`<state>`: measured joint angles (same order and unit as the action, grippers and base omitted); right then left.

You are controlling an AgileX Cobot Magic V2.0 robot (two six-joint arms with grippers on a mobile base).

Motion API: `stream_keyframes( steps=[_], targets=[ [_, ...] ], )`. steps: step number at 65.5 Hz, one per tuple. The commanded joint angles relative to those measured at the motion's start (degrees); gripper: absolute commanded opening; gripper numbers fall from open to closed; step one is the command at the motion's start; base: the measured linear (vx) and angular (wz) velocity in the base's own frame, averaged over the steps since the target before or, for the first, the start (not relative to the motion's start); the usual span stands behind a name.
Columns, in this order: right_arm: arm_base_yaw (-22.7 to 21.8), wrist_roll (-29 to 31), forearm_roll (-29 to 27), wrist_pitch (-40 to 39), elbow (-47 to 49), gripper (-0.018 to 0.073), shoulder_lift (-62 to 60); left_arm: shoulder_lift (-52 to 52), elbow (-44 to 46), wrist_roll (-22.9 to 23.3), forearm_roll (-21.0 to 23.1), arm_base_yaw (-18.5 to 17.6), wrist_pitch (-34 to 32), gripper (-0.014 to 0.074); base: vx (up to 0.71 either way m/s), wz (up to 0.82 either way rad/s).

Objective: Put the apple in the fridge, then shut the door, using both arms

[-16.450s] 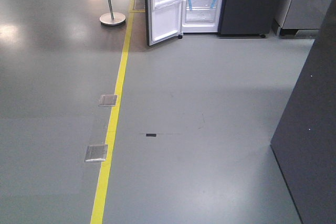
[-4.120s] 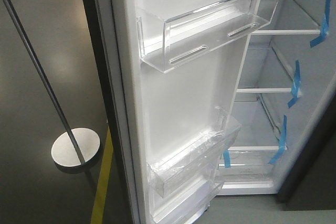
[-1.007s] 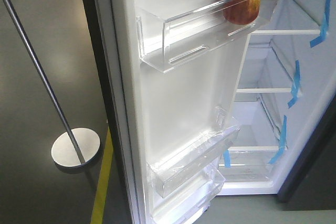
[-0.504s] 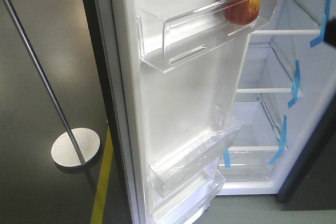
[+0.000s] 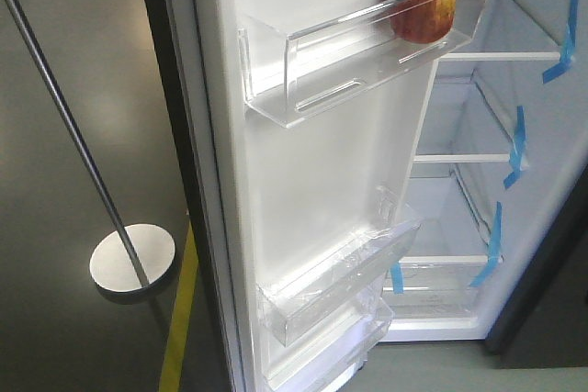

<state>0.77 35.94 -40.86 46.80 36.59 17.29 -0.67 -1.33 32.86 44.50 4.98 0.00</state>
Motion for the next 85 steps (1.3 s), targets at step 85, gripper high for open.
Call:
stream_keyframes(
  steps=[85],
  targets=[
    [-0.2,0.0,-1.7,-4.1,1.2,-0.0003,0.1,57.8,69.3,-48.2,44.0,-0.4,21.7,-0.0006,0.0,0.0]
  ],
)
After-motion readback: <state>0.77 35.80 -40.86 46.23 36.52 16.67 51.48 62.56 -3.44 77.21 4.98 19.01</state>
